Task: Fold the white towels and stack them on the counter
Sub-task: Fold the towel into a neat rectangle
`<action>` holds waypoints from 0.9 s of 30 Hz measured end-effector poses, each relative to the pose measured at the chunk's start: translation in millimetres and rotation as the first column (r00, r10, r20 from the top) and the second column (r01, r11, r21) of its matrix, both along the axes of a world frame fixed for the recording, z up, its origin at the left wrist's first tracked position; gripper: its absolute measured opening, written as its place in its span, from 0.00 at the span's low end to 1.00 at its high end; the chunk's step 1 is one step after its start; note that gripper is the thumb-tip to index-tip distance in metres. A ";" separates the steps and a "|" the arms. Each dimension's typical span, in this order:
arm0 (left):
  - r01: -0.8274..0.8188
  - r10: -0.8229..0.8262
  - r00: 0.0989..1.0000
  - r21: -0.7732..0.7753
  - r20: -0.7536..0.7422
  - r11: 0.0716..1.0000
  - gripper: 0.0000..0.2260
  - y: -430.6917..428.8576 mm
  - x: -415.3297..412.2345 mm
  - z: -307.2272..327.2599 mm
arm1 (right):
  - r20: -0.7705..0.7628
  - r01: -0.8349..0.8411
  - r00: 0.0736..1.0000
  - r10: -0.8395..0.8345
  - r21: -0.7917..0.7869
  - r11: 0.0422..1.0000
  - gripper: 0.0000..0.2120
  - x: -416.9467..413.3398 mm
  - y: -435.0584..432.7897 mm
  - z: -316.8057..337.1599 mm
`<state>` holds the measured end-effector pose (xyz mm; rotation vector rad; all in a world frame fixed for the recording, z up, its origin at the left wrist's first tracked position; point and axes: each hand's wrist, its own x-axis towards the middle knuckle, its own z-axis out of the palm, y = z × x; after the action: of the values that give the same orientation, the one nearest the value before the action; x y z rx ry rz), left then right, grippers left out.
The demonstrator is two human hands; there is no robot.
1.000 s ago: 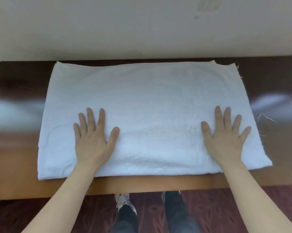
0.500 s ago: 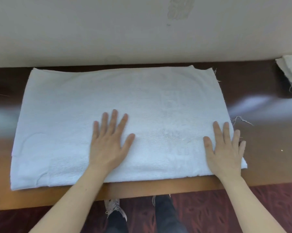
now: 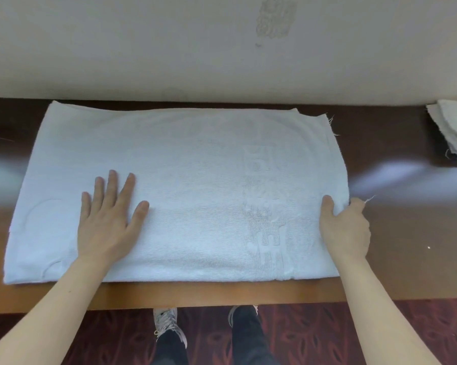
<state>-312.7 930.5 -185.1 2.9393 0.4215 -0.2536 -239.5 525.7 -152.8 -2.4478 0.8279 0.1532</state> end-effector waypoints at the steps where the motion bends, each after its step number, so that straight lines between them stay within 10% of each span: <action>1: 0.004 -0.004 1.000 0.000 0.009 1.000 0.34 -0.4 -0.8 -0.7 | -0.016 -0.014 1.000 0.014 0.001 1.000 0.26 3.2 1.2 1.4; 13: 0.263 -0.245 0.964 -0.244 0.103 0.933 0.34 -25.0 -0.9 4.4 | 0.287 -0.116 0.957 0.040 0.254 0.960 0.23 -1.8 54.4 32.8; 24: 0.174 -0.137 0.983 -0.839 0.120 0.515 0.43 -133.0 80.9 68.6 | 0.211 -0.342 0.931 0.299 0.205 0.917 0.23 -21.7 118.7 47.3; 27: 0.136 -0.113 0.990 -0.766 0.083 0.629 0.34 -159.3 108.2 78.4 | 0.121 -0.382 0.923 0.366 0.172 0.908 0.23 -24.3 126.6 45.7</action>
<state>-204.4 771.2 -106.8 2.1007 0.0535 -0.3131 -263.8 652.3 -107.1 -2.3824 0.2805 0.2545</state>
